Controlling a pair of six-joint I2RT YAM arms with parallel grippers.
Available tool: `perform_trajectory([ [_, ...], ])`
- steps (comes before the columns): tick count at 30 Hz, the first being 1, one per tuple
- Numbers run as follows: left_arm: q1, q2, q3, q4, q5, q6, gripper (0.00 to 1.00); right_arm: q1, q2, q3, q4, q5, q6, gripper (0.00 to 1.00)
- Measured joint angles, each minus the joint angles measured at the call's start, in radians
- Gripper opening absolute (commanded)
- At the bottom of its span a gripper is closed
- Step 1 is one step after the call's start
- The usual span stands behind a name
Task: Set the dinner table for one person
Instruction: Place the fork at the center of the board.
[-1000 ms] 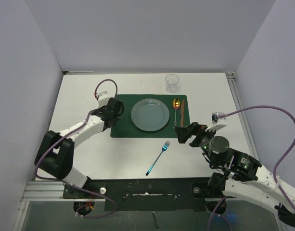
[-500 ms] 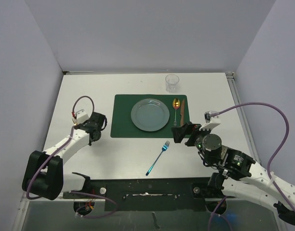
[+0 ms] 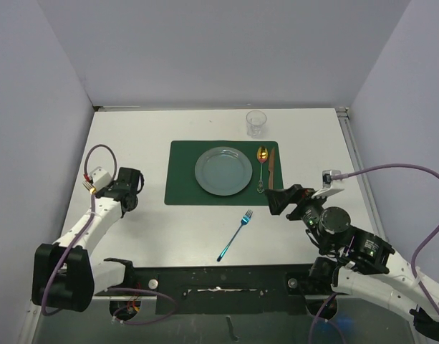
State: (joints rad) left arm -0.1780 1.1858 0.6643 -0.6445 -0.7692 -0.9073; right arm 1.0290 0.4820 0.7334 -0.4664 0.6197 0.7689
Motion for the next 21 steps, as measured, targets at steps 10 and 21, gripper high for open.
perform_trajectory([
  [10, 0.085, 0.109, 0.002, -0.002, 0.133, 0.02, 0.0, 0.0, 0.0, 0.007, -0.008, -0.006, -0.018, 0.99],
  [21, 0.136, 0.116, -0.072, 0.086, 0.264, 0.05, 0.1, 0.0, -0.075, 0.004, -0.023, -0.01, -0.002, 0.99],
])
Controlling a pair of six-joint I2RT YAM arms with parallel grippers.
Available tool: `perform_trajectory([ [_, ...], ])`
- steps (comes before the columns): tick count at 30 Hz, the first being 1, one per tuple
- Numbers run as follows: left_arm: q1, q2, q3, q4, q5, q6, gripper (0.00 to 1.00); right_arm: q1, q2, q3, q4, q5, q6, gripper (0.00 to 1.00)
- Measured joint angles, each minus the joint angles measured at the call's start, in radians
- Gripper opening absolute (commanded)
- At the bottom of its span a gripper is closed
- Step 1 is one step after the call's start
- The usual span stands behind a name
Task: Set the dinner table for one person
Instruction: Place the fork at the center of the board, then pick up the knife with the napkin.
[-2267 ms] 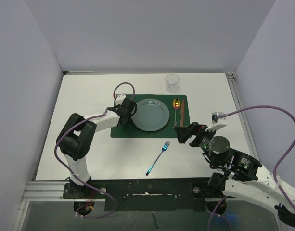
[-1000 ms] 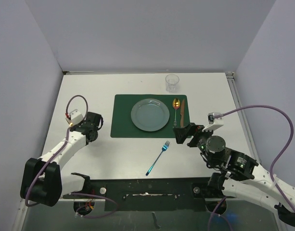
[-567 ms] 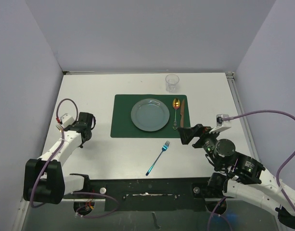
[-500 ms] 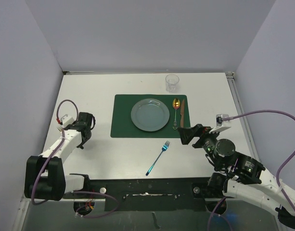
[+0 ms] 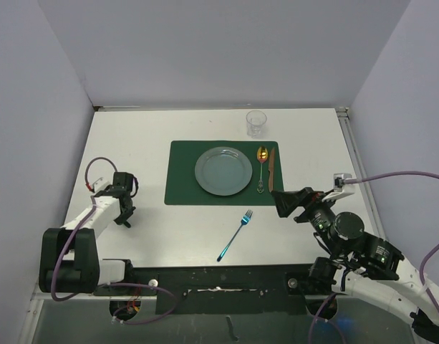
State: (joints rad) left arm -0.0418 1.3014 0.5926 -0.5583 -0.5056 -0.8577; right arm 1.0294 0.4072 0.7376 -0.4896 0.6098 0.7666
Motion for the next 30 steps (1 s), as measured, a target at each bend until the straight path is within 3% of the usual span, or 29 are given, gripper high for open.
perform_trajectory([
  [8, 0.004, -0.053, -0.011, 0.008, 0.017, -0.009, 0.5, 0.0, -0.024, 0.0, -0.019, 0.001, 0.006, 0.99],
  [18, 0.005, -0.304, 0.062, 0.015, 0.098, 0.006, 0.52, 0.0, 0.079, 0.0, -0.024, 0.009, 0.013, 0.99],
  [23, 0.005, -0.433, 0.075, 0.096, 0.211, 0.02, 0.52, 0.0, 0.195, 0.002, -0.034, 0.058, 0.026, 1.0],
  [27, 0.0, -0.415, 0.076, 0.164, 0.317, 0.043, 0.51, 0.0, 0.337, 0.026, -0.071, 0.119, 0.05, 0.97],
  [30, -0.029, -0.302, 0.081, 0.211, 0.404, 0.082, 0.51, -0.012, 0.46, 0.066, -0.105, 0.154, 0.066, 0.94],
])
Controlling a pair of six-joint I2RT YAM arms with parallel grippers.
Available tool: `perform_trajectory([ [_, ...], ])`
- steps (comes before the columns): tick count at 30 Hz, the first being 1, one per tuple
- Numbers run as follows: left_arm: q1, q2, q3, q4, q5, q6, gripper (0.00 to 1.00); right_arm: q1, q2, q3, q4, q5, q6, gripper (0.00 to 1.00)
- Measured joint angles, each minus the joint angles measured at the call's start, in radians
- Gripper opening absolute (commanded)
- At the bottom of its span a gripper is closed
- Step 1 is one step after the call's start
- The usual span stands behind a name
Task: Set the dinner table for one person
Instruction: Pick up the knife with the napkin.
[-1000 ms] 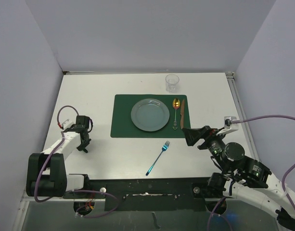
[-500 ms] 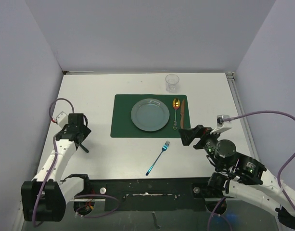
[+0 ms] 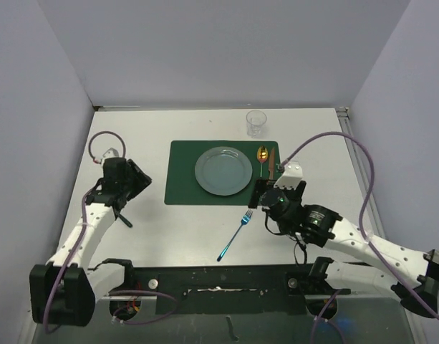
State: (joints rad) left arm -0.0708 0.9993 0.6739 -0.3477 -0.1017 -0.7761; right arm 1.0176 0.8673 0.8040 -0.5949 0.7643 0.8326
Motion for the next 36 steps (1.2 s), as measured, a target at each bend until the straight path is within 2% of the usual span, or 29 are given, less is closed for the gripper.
perform_trajectory([
  [5, -0.147, 0.29, 0.099, -0.01, 0.068, 0.089, 0.49, -0.101, 0.219, 0.079, -0.052, 0.017, 0.011, 0.93],
  [10, -0.362, 0.567, 0.415, -0.074, -0.005, 0.181, 0.48, -0.299, 0.336, 0.156, -0.055, -0.011, -0.061, 0.93],
  [11, -0.399, 0.604, 0.482, -0.074, -0.02, 0.194, 0.48, -0.341, 0.343, 0.171, -0.05, -0.023, -0.088, 0.91],
  [13, -0.449, 0.637, 0.557, -0.072, -0.034, 0.21, 0.48, -0.403, 0.352, 0.197, -0.036, -0.045, -0.136, 0.81],
  [19, -0.528, 0.637, 0.599, -0.051, -0.039, 0.212, 0.48, -0.612, 0.419, 0.246, 0.061, -0.19, -0.28, 0.51],
  [23, -0.552, 0.595, 0.546, -0.042, -0.028, 0.208, 0.48, -0.667, 0.523, 0.248, 0.105, -0.263, -0.336, 0.26],
  [25, -0.57, 0.57, 0.534, -0.051, -0.026, 0.208, 0.48, -0.667, 0.593, 0.248, 0.122, -0.308, -0.351, 0.23],
  [28, -0.614, 0.53, 0.535, -0.06, -0.041, 0.212, 0.48, -0.661, 0.679, 0.24, 0.146, -0.377, -0.347, 0.25],
  [36, -0.696, 0.447, 0.51, -0.087, -0.092, 0.204, 0.48, -0.628, 0.692, 0.195, 0.201, -0.488, -0.323, 0.31],
])
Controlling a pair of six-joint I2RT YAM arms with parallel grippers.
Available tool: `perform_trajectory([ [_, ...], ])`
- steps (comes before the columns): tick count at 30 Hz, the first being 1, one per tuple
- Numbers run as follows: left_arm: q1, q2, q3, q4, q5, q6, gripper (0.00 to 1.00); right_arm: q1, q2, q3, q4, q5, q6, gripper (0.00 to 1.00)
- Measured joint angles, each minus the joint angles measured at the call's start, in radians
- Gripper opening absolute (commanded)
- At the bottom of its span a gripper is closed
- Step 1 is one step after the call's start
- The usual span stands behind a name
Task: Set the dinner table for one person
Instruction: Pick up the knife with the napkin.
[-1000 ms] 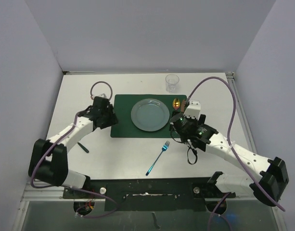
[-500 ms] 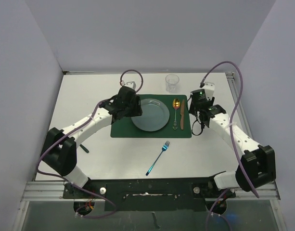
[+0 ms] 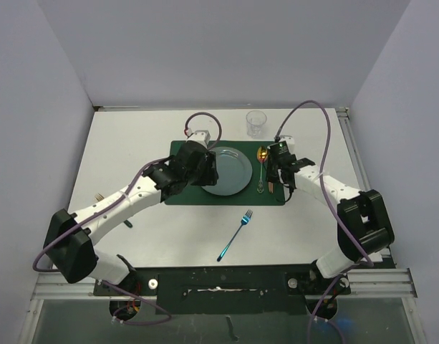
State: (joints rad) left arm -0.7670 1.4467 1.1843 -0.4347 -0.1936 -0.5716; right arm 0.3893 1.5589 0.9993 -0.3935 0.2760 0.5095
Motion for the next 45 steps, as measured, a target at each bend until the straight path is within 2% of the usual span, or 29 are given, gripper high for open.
perform_trajectory([
  [7, -0.023, -0.047, -0.08, -0.009, -0.019, -0.031, 0.48, 0.006, 0.061, 0.0, 0.026, -0.023, 0.0, 0.32],
  [20, -0.03, -0.085, -0.102, -0.037, -0.064, -0.049, 0.48, 0.006, 0.219, 0.074, 0.042, -0.017, -0.002, 0.33],
  [29, -0.03, -0.085, -0.114, -0.041, -0.069, -0.053, 0.48, 0.006, 0.273, 0.156, 0.045, 0.019, -0.005, 0.33],
  [45, -0.031, -0.085, -0.14, -0.04, -0.077, -0.055, 0.47, 0.006, 0.338, 0.207, 0.014, 0.098, -0.004, 0.33],
])
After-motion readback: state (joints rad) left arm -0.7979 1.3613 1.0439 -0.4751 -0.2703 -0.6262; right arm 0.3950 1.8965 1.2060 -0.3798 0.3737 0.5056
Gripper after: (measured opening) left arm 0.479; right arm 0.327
